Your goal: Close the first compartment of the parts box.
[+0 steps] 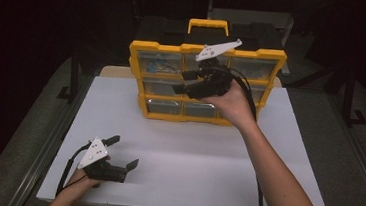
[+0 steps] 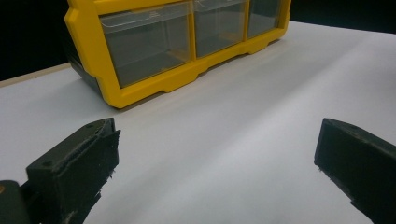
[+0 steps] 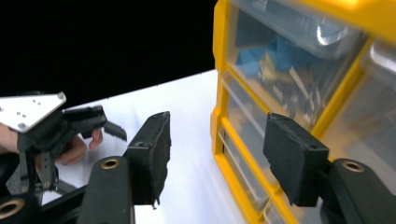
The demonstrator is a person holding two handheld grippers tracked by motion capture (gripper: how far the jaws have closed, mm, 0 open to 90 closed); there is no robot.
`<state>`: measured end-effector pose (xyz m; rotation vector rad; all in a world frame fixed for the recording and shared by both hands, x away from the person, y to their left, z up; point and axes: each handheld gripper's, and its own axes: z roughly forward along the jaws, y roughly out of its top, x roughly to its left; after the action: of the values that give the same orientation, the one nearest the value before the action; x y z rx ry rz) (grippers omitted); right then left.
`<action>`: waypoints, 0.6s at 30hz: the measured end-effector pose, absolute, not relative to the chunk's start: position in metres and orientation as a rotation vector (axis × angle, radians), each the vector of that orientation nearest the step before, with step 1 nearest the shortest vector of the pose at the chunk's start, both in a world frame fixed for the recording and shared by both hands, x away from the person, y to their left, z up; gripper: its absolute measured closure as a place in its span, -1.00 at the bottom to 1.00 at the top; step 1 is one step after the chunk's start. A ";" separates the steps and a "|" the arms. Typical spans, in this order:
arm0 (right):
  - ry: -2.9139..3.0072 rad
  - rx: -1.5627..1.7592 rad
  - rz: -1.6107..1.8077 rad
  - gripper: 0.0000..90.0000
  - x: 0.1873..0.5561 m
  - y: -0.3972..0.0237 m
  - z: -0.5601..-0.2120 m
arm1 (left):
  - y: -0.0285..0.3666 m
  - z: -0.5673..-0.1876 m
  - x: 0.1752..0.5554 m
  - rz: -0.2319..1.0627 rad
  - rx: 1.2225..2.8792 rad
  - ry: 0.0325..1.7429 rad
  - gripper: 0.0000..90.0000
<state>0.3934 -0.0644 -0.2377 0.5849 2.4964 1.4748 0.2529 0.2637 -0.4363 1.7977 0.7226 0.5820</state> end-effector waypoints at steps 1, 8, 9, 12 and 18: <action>2.495 0.590 1.471 -0.15 0.391 -0.066 -0.240 | 0.264 -0.436 0.253 0.583 1.800 0.722 -1.00; 2.430 0.669 1.473 -0.39 0.379 -0.079 -0.264 | 0.264 -0.436 0.253 0.583 1.810 0.719 -1.00; 2.430 0.669 1.473 -0.39 0.379 -0.079 -0.264 | 0.264 -0.436 0.253 0.583 1.810 0.719 -1.00; 2.421 0.687 1.468 -0.53 0.376 -0.087 -0.275 | 0.263 -0.436 0.252 0.577 1.805 0.728 -1.00; 2.400 0.680 1.455 -0.71 0.367 -0.096 -0.290 | 0.263 -0.437 0.253 0.576 1.805 0.734 -1.00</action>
<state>0.3673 -0.0964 -0.2901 0.6795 2.3995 1.4555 0.2529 0.2635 -0.4369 1.8049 0.7339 0.5764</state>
